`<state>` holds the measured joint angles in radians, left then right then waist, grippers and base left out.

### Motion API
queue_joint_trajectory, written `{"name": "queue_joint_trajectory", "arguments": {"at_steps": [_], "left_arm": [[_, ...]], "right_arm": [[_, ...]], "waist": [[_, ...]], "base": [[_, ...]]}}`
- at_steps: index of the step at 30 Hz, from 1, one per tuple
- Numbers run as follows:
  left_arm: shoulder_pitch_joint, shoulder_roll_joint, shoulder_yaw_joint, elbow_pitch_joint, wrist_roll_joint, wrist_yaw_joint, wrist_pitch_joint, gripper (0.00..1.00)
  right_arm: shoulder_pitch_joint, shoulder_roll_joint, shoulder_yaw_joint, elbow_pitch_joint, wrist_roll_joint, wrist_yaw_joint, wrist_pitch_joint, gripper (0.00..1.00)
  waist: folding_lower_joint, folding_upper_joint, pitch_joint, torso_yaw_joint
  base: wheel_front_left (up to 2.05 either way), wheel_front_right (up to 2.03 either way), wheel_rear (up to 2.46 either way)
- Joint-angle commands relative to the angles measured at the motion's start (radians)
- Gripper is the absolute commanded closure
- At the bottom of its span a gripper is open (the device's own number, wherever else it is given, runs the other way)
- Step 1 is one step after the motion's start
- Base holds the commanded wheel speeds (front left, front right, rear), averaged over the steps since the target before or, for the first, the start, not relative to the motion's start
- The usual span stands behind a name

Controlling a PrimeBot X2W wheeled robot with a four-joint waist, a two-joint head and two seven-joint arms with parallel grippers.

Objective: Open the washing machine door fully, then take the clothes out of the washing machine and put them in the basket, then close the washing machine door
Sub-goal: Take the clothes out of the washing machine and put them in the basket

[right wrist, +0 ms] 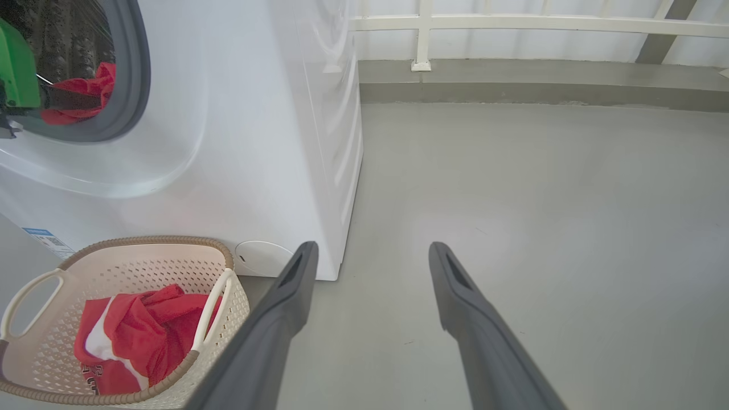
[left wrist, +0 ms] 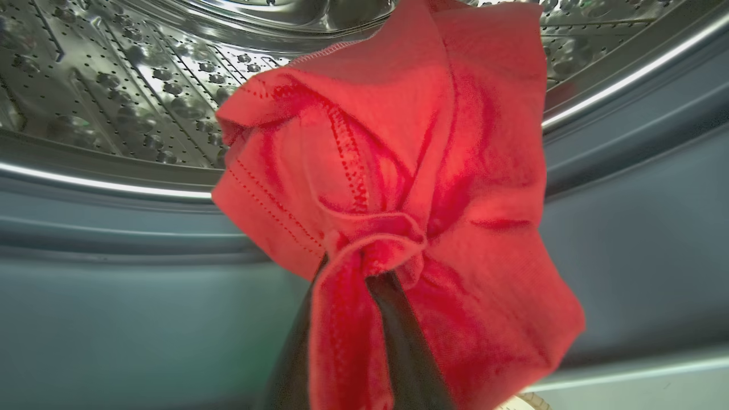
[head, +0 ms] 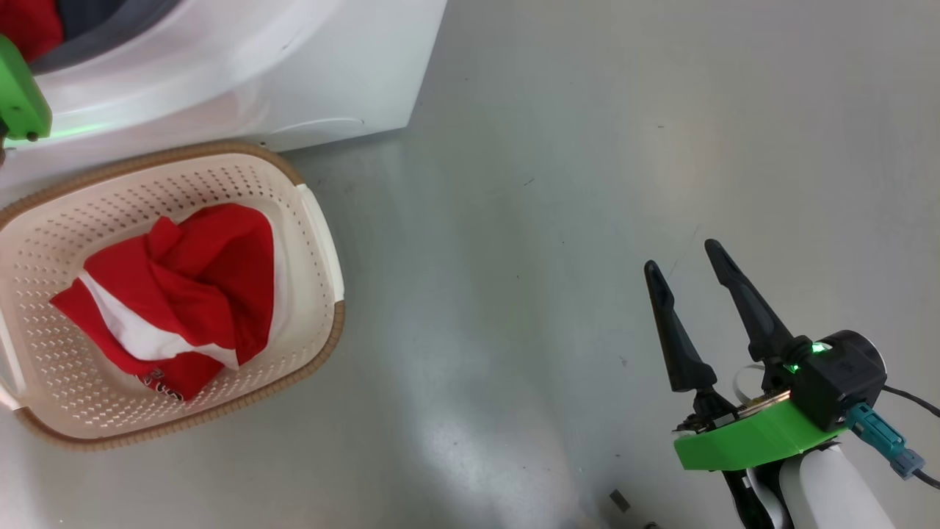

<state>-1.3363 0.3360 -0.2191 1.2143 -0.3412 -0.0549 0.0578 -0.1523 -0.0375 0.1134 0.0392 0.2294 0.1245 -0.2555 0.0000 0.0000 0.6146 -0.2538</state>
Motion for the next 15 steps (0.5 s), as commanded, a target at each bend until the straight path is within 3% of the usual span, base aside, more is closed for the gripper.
{"name": "queue_joint_trajectory", "arguments": {"at_steps": [1, 15], "left_arm": [[-0.002, 0.053, 0.007, -0.018, -0.003, -0.011, -0.021, 1.0], [0.083, 0.077, 0.006, -0.105, -0.026, -0.038, -0.187, 1.0]], "right_arm": [[-0.004, -0.013, 0.022, -0.018, 0.012, 0.006, -0.006, 0.0], [-0.007, -0.013, 0.01, -0.022, 0.013, 0.006, -0.006, 0.0]], "waist": [[0.0, 0.0, -0.003, 0.002], [0.0, 0.0, -0.019, 0.033]], "base": [[0.0, 0.0, 0.0], [0.0, 0.0, 0.0]]}}
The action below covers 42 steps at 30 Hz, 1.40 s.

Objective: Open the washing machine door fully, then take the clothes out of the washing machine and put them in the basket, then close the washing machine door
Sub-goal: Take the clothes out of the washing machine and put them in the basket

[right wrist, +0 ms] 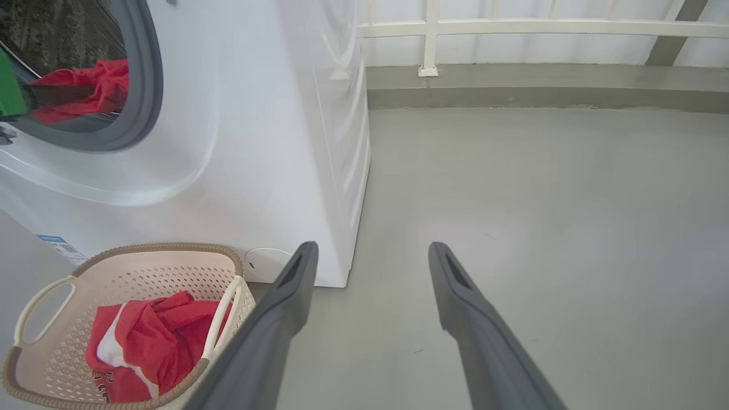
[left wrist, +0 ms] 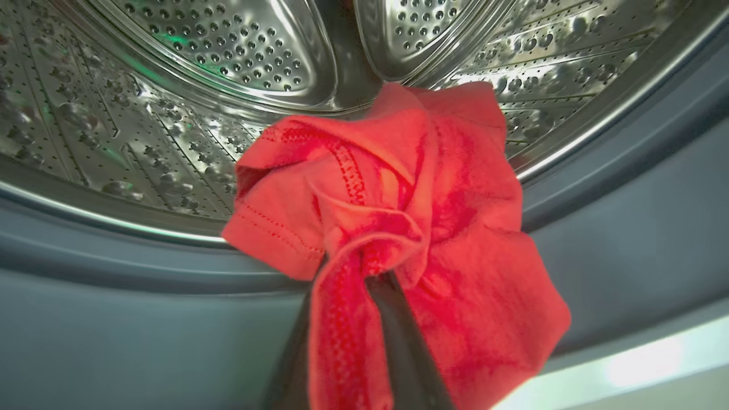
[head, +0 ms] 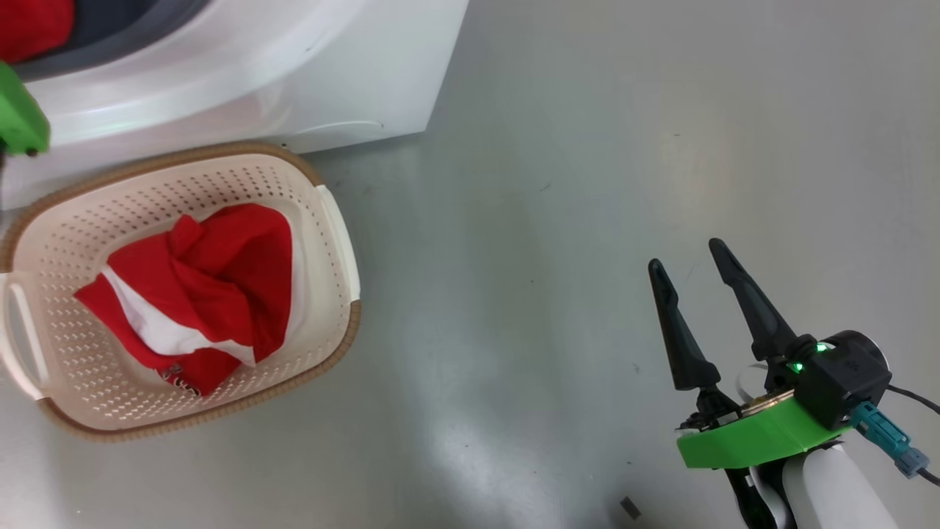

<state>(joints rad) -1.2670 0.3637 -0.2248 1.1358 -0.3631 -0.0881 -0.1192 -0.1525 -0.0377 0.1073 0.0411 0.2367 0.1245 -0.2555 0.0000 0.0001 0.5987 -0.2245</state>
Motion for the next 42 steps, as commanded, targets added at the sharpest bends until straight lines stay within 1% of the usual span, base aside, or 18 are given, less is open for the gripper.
{"name": "queue_joint_trajectory", "arguments": {"at_steps": [1, 7, 13, 17, 22, 25, 31, 32, 42], "left_arm": [[0.026, 0.05, 0.011, -0.038, -0.005, -0.005, -0.025, 1.0], [0.102, 0.052, 0.016, -0.113, -0.019, 0.0, -0.088, 1.0], [0.208, 0.042, 0.024, -0.223, -0.03, 0.029, -0.117, 1.0], [0.292, 0.048, 0.031, -0.317, -0.037, 0.051, -0.124, 1.0], [0.406, 0.057, 0.044, -0.468, -0.047, 0.092, -0.124, 1.0], [0.485, 0.069, 0.053, -0.568, -0.05, 0.124, -0.119, 1.0], [0.64, 0.081, 0.067, -0.768, -0.058, 0.183, -0.088, 1.0], [0.64, 0.081, 0.067, -0.768, -0.058, 0.183, -0.088, 1.0], [0.838, 0.076, 0.054, -1.089, -0.052, 0.273, -0.004, 1.0]], "right_arm": [[-0.006, -0.013, 0.012, -0.024, 0.006, 0.006, -0.006, 0.0], [-0.004, -0.013, 0.006, -0.023, 0.003, 0.006, -0.006, 0.0], [0.007, -0.013, -0.003, -0.021, 0.0, 0.006, -0.006, 0.0], [0.011, -0.013, -0.009, -0.022, -0.001, 0.006, -0.006, 0.0], [0.019, -0.013, -0.02, -0.025, 0.001, 0.006, -0.006, 0.0], [0.024, -0.013, -0.025, -0.025, 0.002, 0.006, -0.006, 0.0], [0.038, -0.013, -0.041, -0.024, -0.002, 0.006, -0.006, 0.0], [0.038, -0.013, -0.041, -0.024, -0.002, 0.006, -0.006, 0.0], [0.066, -0.013, -0.048, -0.024, -0.011, 0.006, -0.006, 0.0]], "waist": [[0.0, -0.0001, -0.007, 0.008], [0.0, -0.0001, -0.027, 0.026], [0.0, -0.0001, -0.059, 0.045], [0.0, -0.0001, -0.076, 0.054], [0.0, -0.0001, -0.093, 0.069], [0.0, -0.0001, -0.109, 0.073], [0.0, -0.0001, -0.153, 0.082], [0.0, -0.0001, -0.153, 0.082], [0.0, -0.0001, -0.229, 0.106]], "base": [[0.0, 0.0, 0.0], [0.0, 0.0, 0.0], [0.0, 0.0, 0.0], [0.0, 0.0, 0.0], [0.0, 0.0, 0.0], [0.0, 0.0, 0.0], [0.0, 0.0, 0.0], [0.0, 0.0, 0.0], [0.0, 0.0, 0.0]]}}
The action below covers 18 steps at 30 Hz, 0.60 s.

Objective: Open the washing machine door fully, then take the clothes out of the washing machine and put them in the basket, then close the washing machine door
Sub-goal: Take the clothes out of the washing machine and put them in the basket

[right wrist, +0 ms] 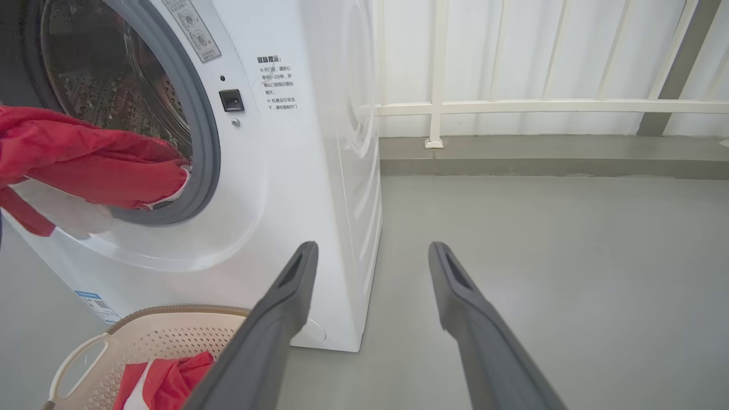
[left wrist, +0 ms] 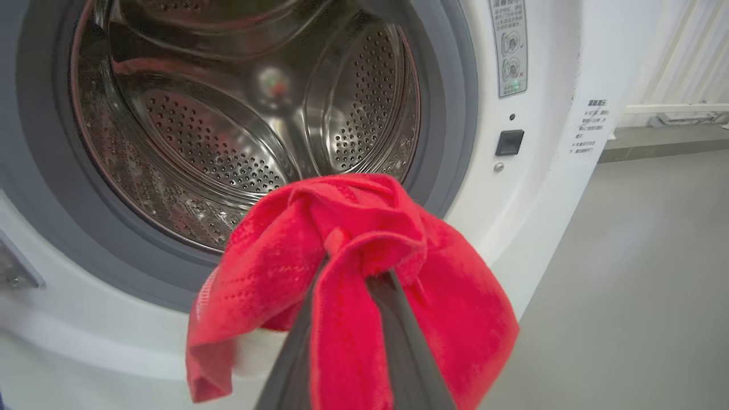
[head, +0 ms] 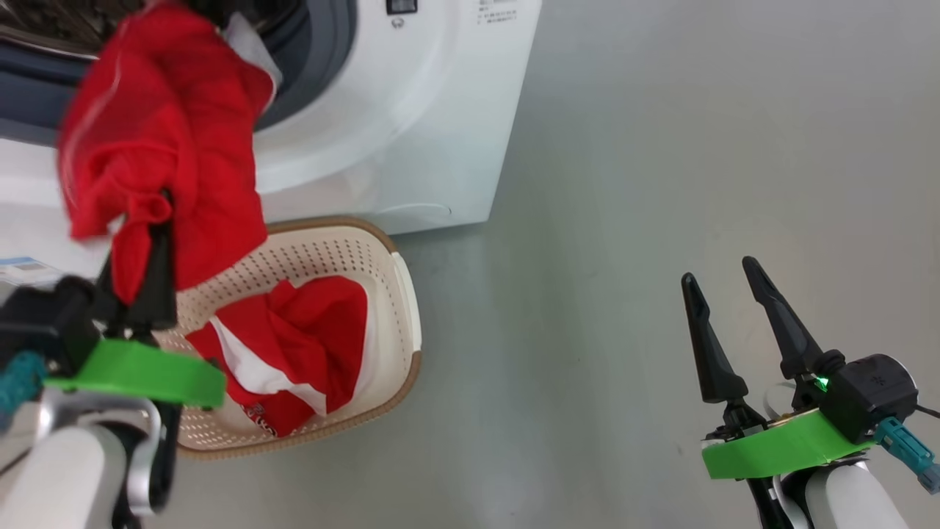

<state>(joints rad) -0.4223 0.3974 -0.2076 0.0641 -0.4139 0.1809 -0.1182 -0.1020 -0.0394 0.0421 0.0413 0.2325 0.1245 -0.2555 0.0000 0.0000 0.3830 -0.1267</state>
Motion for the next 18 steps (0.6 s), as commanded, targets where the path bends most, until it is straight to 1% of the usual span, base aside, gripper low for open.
{"name": "queue_joint_trajectory", "arguments": {"at_steps": [1, 7, 11, 15, 18], "left_arm": [[0.023, 0.043, 0.033, -0.075, 0.004, 0.021, 0.012, 1.0], [0.097, 0.039, 0.024, -0.215, 0.012, 0.059, 0.041, 1.0], [0.137, 0.035, 0.015, -0.283, 0.018, 0.08, 0.057, 1.0], [0.168, 0.036, 0.012, -0.335, 0.02, 0.096, 0.069, 1.0], [0.181, 0.039, 0.017, -0.333, 0.007, 0.094, 0.076, 1.0]], "right_arm": [[0.021, -0.011, 0.014, -0.024, -0.008, 0.006, -0.006, 0.0], [0.033, -0.011, 0.007, -0.027, -0.012, 0.006, -0.006, 0.0], [0.041, -0.011, 0.004, -0.032, -0.013, 0.006, -0.006, 0.0], [0.045, -0.011, 0.003, -0.038, -0.016, 0.006, -0.006, 0.0], [0.045, -0.011, 0.002, -0.044, -0.016, 0.006, -0.006, 0.0]], "waist": [[0.0, 0.0, -0.024, 0.011], [0.0, 0.0, -0.048, 0.023], [0.0, 0.0, -0.058, 0.031], [0.0, 0.0, -0.06, 0.039], [0.0, 0.0, -0.053, 0.042]], "base": [[0.0, 0.0, 0.0], [0.0, 0.0, 0.0], [0.0, 0.0, 0.0], [0.0, 0.0, 0.0], [0.0, 0.0, 0.0]]}}
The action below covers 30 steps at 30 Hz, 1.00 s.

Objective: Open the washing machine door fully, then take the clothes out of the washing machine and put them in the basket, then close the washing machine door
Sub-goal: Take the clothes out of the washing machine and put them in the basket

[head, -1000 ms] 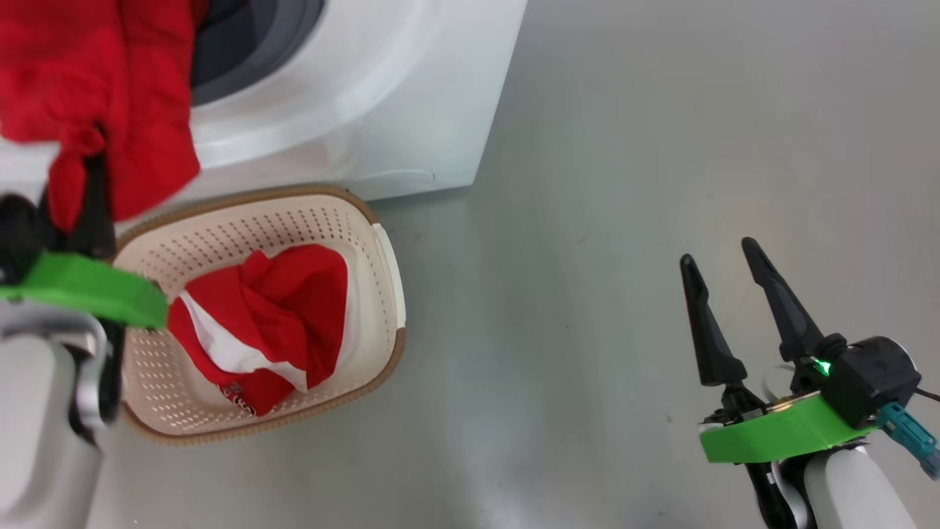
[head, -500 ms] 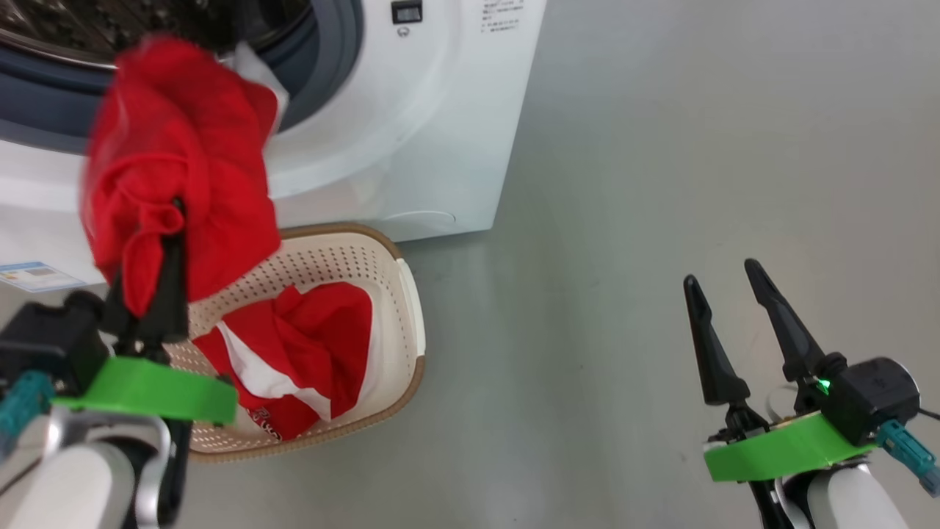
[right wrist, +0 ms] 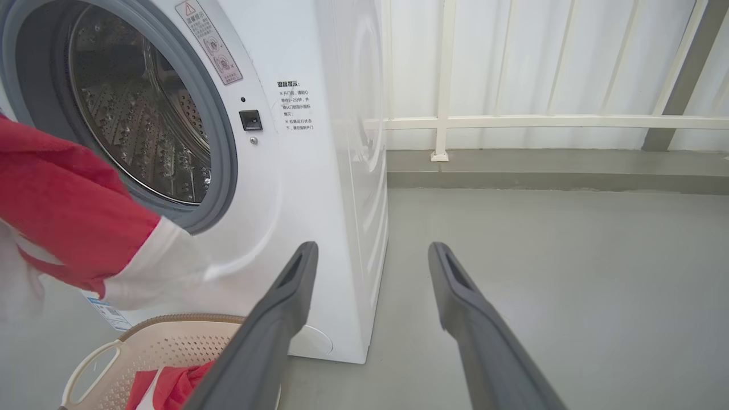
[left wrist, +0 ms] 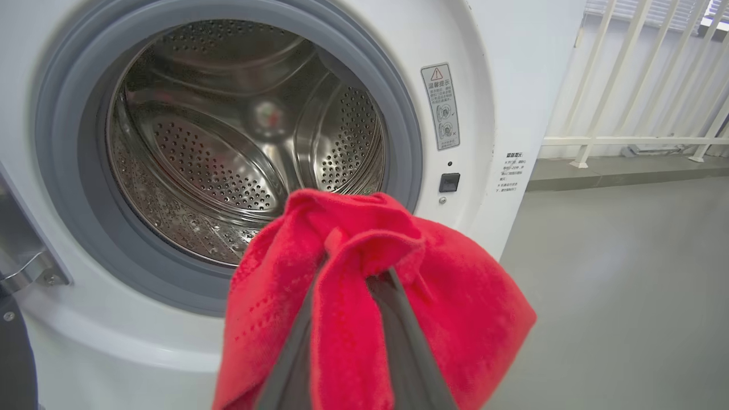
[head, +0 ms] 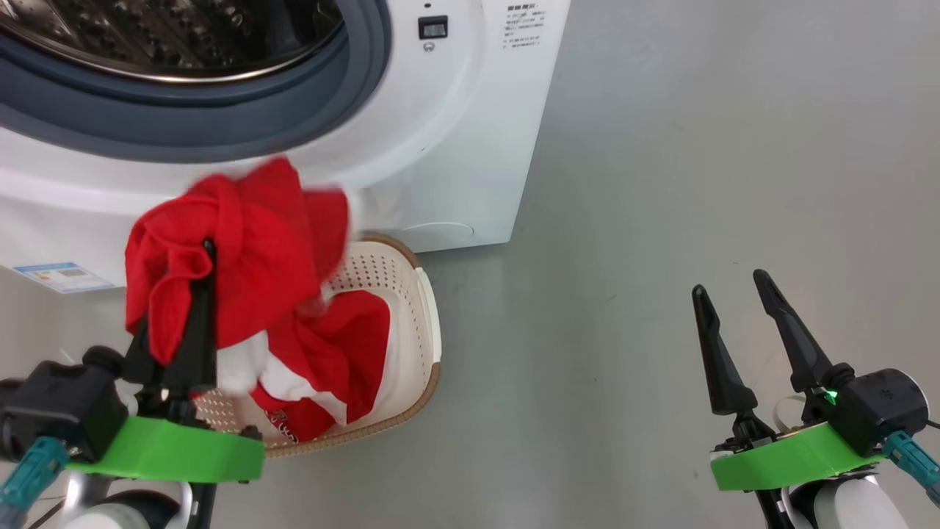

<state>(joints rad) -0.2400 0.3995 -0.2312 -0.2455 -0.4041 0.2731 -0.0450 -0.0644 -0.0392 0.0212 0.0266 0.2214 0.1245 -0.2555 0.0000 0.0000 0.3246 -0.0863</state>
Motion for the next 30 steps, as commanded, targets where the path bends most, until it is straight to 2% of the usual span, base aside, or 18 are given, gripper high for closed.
{"name": "queue_joint_trajectory", "arguments": {"at_steps": [1, 13, 30], "left_arm": [[0.0, 0.038, 0.04, -0.015, -0.007, 0.0, 0.005, 1.0], [-0.059, -0.006, 0.008, 0.253, -0.05, -0.054, -0.04, 1.0], [-0.258, -0.072, -0.005, 0.812, -0.124, -0.168, -0.121, 1.0]], "right_arm": [[0.005, -0.011, 0.024, -0.03, -0.005, 0.006, -0.006, 0.0], [-0.031, -0.011, 0.042, -0.022, -0.001, 0.006, -0.006, 0.0], [-0.069, -0.011, 0.062, -0.01, 0.016, 0.006, -0.006, 0.0]], "waist": [[0.0, 0.0, 0.01, 0.002], [0.0, 0.0, 0.066, -0.019], [0.0, 0.0, 0.166, -0.087]], "base": [[0.0, 0.0, 0.0], [0.0, 0.0, 0.0], [0.0, 0.0, 0.0]]}}
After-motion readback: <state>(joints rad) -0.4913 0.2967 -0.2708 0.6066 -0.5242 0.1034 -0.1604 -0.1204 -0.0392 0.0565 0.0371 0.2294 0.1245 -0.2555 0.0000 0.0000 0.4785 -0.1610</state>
